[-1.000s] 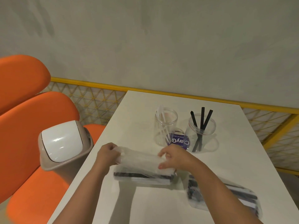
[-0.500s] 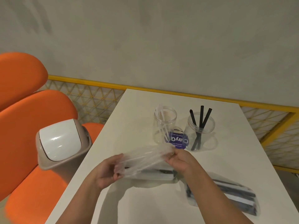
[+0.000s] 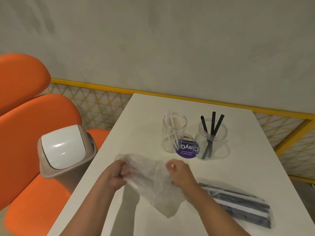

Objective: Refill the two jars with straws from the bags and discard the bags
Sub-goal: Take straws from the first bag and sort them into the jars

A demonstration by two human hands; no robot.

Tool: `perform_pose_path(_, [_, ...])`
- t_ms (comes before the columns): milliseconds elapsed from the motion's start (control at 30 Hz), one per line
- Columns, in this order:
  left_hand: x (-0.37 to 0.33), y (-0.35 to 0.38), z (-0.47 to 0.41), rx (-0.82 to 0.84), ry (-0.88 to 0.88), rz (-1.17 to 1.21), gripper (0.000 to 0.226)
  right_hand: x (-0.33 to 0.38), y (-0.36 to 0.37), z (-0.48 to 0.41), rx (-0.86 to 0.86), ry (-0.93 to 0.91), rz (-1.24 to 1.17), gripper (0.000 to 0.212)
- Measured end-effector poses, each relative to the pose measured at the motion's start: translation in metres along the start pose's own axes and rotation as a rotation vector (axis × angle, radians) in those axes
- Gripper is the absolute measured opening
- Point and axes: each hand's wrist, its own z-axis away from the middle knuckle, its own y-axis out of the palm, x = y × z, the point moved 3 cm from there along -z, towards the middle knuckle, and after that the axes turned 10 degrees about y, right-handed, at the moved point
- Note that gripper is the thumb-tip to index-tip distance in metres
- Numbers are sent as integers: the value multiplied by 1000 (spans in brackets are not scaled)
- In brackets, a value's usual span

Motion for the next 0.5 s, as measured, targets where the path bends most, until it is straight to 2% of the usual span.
perform_pose_path(33, [2,2,0,-17,17,-49,30,7,-2,4,-126,-75,-64,25])
perform_pose_path(67, [3,5,2,-22,41,-111,29,16,-2,11,-159,-140,-134,40])
perform_pose_path(100, [5,9,4,-17,69,-170,30,27,3,18,-107,-182,-163,60])
perform_pose_path(167, [8,18,7,-14,112,-281,35,42,20,30,-4,-217,53,95])
perform_pose_path(200, [8,22,9,-20,127,-317,35,43,29,32,5,-226,225,98])
perform_pose_path(300, [3,24,12,-4,166,-248,27,25,26,20,-48,-140,645,63])
perform_pose_path(367, [-2,17,11,-19,160,-143,30,7,13,9,-32,-49,801,36])
perform_pose_path(400, [-3,14,11,-20,147,-91,35,-1,7,5,-23,5,805,27])
perform_pose_path(467, [-2,9,10,4,132,-39,45,-11,-4,0,-49,73,648,11])
perform_pose_path(500, [-1,8,10,17,128,-32,47,-15,-8,-4,-75,100,497,21])
